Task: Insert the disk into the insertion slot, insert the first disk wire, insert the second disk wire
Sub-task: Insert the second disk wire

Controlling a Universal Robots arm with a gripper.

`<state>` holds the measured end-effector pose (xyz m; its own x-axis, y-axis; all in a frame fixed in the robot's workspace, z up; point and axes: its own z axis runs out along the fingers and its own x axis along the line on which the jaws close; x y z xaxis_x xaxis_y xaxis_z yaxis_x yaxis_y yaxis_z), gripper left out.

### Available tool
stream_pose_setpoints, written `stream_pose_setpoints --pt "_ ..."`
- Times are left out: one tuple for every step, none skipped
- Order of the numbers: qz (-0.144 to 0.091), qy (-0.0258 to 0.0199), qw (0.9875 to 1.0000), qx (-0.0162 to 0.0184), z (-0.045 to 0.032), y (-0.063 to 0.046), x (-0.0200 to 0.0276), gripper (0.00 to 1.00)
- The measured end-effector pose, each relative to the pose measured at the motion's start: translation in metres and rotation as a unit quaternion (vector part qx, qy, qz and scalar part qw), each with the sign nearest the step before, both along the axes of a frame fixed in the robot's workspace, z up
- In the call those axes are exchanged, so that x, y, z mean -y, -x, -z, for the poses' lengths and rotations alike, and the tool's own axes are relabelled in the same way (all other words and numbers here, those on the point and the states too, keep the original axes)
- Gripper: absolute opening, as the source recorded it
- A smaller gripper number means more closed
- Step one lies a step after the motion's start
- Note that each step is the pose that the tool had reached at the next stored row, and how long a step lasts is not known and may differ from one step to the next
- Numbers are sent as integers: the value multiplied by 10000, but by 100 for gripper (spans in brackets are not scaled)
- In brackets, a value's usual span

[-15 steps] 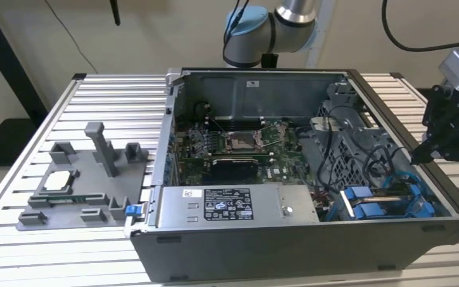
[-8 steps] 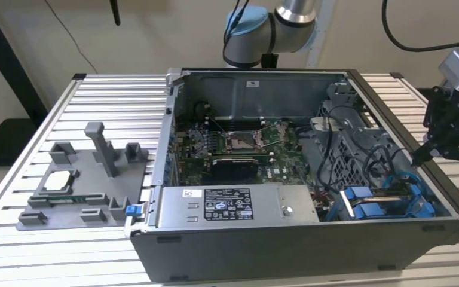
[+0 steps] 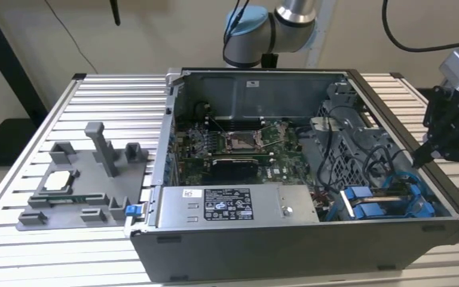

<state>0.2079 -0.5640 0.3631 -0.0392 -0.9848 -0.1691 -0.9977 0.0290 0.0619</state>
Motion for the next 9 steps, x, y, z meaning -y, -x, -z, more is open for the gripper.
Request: stream_pose_setpoints --pt "0 3 10000 0 1 -1 0 0" --pt "0 7 10000 0 2 -1 1 0" --pt "0 15 10000 -1 2 -5 2 0" --pt "-1 21 10000 -5 3 -9 6 0" --pt "0 23 10000 -7 4 -11 10 0" --pt "1 27 10000 -9 2 -12 14 0" --pt "0 28 10000 -13 2 -16 19 0" --pt "-1 28 10000 -20 2 -22 25 0" --pt "0 29 10000 -27 2 -28 32 0"
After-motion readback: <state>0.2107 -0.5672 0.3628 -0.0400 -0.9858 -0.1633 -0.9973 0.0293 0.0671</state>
